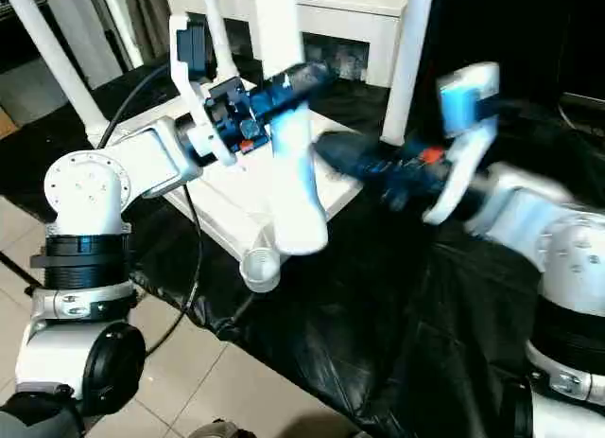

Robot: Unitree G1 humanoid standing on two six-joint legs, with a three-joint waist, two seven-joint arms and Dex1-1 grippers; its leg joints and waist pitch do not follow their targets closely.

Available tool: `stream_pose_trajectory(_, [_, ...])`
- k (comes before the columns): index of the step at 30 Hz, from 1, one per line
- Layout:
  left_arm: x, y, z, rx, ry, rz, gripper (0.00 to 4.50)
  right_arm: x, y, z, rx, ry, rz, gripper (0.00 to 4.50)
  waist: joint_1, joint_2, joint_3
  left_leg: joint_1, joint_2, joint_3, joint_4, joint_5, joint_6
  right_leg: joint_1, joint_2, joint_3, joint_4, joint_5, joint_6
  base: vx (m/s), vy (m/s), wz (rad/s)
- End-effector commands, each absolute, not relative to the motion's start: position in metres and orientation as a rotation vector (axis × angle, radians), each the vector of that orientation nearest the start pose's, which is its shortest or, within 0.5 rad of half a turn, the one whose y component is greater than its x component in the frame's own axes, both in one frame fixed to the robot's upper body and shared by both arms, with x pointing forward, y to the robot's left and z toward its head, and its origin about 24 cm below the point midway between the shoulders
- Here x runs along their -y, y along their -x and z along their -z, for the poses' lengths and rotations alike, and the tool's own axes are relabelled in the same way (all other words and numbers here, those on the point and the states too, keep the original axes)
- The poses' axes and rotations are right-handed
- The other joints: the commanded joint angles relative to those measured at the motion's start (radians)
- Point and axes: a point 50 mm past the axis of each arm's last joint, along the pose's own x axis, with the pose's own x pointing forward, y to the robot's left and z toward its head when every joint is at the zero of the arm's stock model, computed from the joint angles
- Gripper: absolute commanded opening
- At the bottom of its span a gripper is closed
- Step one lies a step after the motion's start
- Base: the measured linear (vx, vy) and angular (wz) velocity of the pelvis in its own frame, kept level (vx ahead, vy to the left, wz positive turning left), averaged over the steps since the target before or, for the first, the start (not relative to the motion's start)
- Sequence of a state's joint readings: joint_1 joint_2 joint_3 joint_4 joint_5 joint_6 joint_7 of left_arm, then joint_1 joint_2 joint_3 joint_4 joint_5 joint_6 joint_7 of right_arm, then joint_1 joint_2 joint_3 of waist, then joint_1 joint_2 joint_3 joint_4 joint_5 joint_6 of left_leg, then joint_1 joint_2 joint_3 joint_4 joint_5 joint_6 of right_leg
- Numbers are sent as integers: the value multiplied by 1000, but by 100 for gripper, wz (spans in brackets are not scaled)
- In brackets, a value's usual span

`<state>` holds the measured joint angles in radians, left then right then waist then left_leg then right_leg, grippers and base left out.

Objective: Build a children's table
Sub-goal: Pick table leg

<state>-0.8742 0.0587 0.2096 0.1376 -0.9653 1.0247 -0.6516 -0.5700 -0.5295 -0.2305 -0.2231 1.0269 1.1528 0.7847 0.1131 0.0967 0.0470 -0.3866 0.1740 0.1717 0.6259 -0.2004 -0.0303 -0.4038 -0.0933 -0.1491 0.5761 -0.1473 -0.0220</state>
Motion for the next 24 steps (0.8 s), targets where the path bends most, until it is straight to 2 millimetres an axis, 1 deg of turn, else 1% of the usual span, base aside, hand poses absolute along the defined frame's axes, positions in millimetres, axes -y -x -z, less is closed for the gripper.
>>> stream_pose_trajectory(1, [-61, -312, -239, -40, 730, 1456, 191, 159, -270, -212, -215, -350, -1282, 269, 4, -24, -76, 16, 48, -23, -70, -107, 50, 60, -69, 54, -80, -364, -70, 0, 0, 0])
stream_pose_trajectory(2, [-61, -311, -239, -38, 731, 1462, 191, 158, -270, -212, -216, -350, -1284, 269, 4, -23, -76, 15, 49, -23, -70, -107, 48, 59, -69, 55, -79, -363, -70, 0, 0, 0])
stream_pose_trajectory(6, [-62, -305, -239, -36, 711, 1537, 191, 155, -269, -211, -246, -338, -1341, 269, 4, -25, -76, 15, 49, -22, -70, -105, 49, 60, -69, 55, -78, -361, -71, 0, 0, 0])
stream_pose_trajectory(8, [-62, -305, -239, -43, 707, 1551, 191, 154, -268, -210, -260, -331, -1365, 269, 5, -22, -76, 16, 50, -23, -70, -105, 50, 59, -69, 57, -77, -360, -70, 0, 0, 0])
stream_pose_trajectory(10, [-61, -304, -238, -45, 701, 1566, 191, 154, -267, -210, -273, -323, -1391, 269, 4, -22, -76, 15, 50, -23, -69, -107, 50, 60, -69, 56, -77, -360, -74, 0, 0, 0])
stream_pose_trajectory(13, [-60, -303, -238, -48, 688, 1576, 191, 152, -266, -211, -281, -319, -1430, 269, 5, -24, -75, 15, 49, -22, -70, -114, 49, 61, -69, 56, -79, -376, -69, 0, 0, 0])
stream_pose_trajectory(14, [-60, -304, -237, -48, 686, 1578, 191, 150, -264, -211, -288, -320, -1465, 269, 5, -25, -76, 14, 49, -23, -69, -107, 50, 61, -69, 56, -77, -369, -71, 0, 0, 0])
stream_pose_trajectory(16, [-59, -304, -237, -47, 683, 1579, 191, 148, -263, -212, -294, -322, -1484, 269, 4, -28, -76, 12, 50, -23, -69, -101, 53, 62, -69, 57, -76, -361, -74, 0, 0, 0])
stream_pose_trajectory(17, [-59, -305, -237, -41, 680, 1578, 191, 145, -263, -210, -303, -323, -1492, 269, 5, -26, -77, 14, 51, -24, -69, -98, 53, 61, -69, 57, -75, -357, -77, 0, 0, 0])
stream_pose_trajectory(19, [-59, -305, -238, -36, 679, 1577, 191, 142, -263, -207, -314, -323, -1499, 269, 5, -28, -77, 14, 50, -23, -68, -93, 54, 61, -70, 58, -74, -353, -81, 0, 0, 0])
stream_pose_trajectory(24, [-58, -304, -238, -26, 677, 1586, 191, 137, -264, -204, -327, -347, -1509, 269, 5, -26, -77, 14, 52, -23, -69, -97, 52, 60, -70, 57, -75, -358, -84, 0, 0, 0])
